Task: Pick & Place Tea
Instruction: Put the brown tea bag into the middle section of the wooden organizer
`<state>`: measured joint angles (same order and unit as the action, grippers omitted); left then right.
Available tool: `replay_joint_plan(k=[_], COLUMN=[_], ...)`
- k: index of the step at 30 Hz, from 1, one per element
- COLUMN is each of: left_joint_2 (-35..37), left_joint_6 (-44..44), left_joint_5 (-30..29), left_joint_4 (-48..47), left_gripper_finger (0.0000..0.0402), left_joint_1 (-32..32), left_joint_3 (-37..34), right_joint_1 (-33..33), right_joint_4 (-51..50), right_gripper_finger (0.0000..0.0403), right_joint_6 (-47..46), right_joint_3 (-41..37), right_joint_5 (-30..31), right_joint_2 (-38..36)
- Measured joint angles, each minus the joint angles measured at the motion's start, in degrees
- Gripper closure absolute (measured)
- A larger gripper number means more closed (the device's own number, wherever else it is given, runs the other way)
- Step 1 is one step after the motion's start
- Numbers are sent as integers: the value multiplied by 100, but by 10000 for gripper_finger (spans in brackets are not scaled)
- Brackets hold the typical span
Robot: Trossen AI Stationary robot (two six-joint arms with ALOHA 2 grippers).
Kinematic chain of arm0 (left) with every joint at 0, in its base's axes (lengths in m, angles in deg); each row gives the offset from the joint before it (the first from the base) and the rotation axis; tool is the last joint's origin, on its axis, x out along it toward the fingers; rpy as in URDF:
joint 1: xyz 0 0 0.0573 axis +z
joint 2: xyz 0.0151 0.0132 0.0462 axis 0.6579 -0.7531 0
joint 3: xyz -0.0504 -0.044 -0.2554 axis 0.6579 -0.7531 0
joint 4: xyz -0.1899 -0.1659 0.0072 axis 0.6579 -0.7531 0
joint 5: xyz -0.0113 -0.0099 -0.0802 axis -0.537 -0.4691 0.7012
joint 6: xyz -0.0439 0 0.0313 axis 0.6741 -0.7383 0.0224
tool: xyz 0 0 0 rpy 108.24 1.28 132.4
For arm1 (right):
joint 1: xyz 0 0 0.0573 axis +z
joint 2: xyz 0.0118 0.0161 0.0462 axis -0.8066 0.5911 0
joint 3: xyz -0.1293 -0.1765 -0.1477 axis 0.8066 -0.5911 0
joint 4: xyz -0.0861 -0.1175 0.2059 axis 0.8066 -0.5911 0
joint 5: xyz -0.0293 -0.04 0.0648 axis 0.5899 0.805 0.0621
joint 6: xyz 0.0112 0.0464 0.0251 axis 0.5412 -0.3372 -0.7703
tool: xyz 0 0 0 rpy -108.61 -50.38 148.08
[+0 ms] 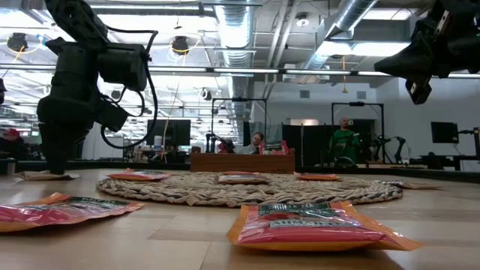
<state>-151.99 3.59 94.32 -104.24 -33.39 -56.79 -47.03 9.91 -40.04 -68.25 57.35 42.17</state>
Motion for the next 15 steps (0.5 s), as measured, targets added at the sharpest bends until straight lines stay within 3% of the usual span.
replay_joint_plan(k=[7,15], left_joint_2=[-22,-17], left_joint_6=[59,-179], left_joint_5=[-195,-956], left_joint_4=[-254,-785], left_gripper_finger=[313,365], left_joint_1=[-9,-31], left_joint_3=[193,877], right_joint_1=[-1,1], right_joint_4=[1,86], right_gripper_finger=[403,403], right_joint_6=[-4,-16], right_joint_3=[0,0], right_joint_5=[0,0], right_joint_2=[0,0])
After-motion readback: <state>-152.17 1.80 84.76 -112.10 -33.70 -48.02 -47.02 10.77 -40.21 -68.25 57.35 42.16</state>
